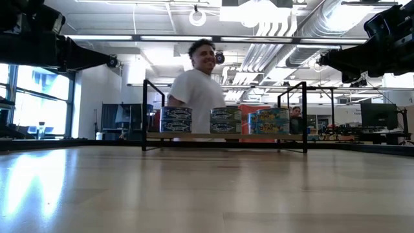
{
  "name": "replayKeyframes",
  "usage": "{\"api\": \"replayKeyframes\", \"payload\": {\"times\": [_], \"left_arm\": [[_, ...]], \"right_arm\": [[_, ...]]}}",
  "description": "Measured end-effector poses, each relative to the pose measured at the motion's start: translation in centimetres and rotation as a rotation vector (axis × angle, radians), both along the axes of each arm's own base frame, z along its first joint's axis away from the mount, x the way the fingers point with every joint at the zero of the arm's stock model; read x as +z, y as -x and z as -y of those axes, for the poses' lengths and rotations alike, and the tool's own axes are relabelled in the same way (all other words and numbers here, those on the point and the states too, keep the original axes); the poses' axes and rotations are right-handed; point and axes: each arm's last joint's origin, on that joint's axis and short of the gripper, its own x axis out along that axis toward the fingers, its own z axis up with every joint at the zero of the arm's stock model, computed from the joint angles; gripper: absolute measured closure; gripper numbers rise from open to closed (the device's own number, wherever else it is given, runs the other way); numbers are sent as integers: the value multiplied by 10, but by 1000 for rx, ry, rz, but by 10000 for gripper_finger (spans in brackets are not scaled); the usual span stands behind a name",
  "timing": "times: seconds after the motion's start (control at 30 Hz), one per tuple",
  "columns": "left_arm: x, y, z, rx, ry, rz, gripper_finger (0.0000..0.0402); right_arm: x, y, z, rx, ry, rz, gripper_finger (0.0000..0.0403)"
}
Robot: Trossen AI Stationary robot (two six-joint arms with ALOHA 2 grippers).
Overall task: Stack canned seafood by type on shelf
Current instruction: Return to Home Position
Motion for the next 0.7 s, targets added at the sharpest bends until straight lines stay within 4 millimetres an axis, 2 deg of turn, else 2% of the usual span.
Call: {"api": "replayKeyframes", "payload": {"times": [0.4,0.7], "left_arm": [[-1,-1,1,-68,175,63,255],[-3,-2,4,-203,175,29,255]], "right_arm": [[0,0,0,-1,0,1,324],[0,0,0,0,0,0,324]]}}
